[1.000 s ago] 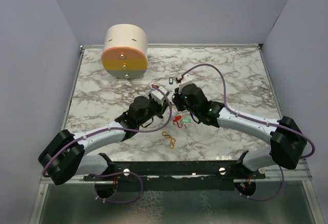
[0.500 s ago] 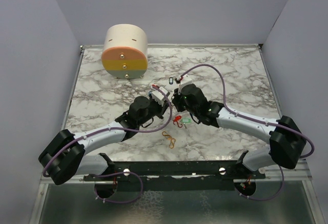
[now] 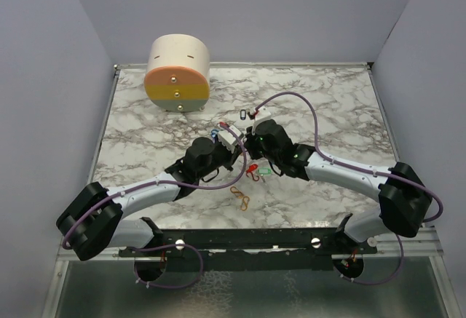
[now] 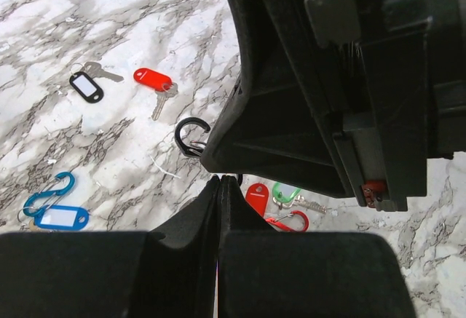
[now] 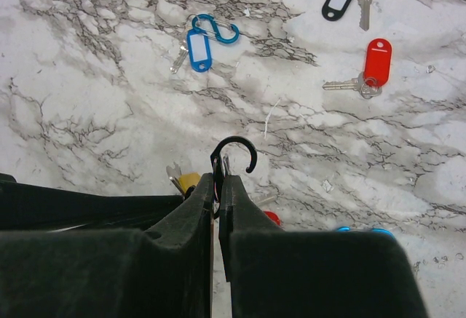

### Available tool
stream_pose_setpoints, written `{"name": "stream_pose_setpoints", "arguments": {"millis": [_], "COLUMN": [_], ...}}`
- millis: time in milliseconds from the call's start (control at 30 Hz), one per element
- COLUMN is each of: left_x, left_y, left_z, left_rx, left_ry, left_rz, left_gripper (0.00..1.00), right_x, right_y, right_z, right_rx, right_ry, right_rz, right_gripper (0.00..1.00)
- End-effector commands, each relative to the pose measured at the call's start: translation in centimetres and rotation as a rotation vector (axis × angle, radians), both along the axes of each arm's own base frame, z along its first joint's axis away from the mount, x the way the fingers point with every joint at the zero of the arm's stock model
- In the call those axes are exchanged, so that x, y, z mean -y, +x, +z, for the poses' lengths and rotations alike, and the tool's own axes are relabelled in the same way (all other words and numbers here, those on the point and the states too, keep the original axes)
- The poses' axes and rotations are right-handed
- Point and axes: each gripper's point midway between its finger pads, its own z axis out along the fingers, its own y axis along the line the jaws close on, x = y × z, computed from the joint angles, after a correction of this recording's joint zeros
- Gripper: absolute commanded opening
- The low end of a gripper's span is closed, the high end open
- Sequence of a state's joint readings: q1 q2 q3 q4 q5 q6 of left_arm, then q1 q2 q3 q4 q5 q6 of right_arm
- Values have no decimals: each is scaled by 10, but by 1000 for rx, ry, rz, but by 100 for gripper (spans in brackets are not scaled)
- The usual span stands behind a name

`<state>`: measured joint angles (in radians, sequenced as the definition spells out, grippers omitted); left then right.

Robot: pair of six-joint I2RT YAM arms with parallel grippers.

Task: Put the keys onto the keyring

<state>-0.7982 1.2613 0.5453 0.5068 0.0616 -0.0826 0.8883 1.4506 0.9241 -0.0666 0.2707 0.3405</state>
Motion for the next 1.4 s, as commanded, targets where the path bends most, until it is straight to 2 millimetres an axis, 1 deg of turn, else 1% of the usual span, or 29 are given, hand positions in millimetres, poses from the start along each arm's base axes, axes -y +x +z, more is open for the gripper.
{"name": "stream_pose_setpoints", "arguments": {"millis": [0, 400, 733, 800, 867, 900, 967, 1200, 1267, 1367], "left_x": [9, 7, 6, 6, 4, 3, 0, -11, -21, -43], "left_y": [-3, -5, -3, -1, -1, -1, -1, 6, 11, 21], "left_z": [13, 15, 16, 18, 19, 20, 22, 24, 27, 32], "left_rx": [36, 36, 23, 22, 23, 24, 29, 36, 40, 41], "left_ry": [-34, -45, -55, -61, -68, -71, -76, -83, -92, -118], "left_rz": [-38, -35, -15, -5, 5, 11, 22, 99, 167, 310], "left_gripper": [0, 0, 0, 11, 32, 40, 43, 43, 44, 53], "right_x": [-8, -2, 4, 5, 7, 8, 10, 11, 9, 5], "right_y": [5, 7, 12, 14, 16, 18, 19, 21, 21, 23], "right_z": [13, 20, 29, 29, 29, 28, 26, 21, 19, 15], "right_rx": [18, 30, 29, 25, 23, 20, 16, 14, 16, 24], "right_ry": [58, 90, 164, 172, 180, 183, 186, 180, 168, 150], "right_rz": [-5, -49, -128, -146, -165, -173, -181, -177, -166, -142], "right_gripper": [1, 1, 1, 1, 1, 1, 1, 1, 1, 1]}}
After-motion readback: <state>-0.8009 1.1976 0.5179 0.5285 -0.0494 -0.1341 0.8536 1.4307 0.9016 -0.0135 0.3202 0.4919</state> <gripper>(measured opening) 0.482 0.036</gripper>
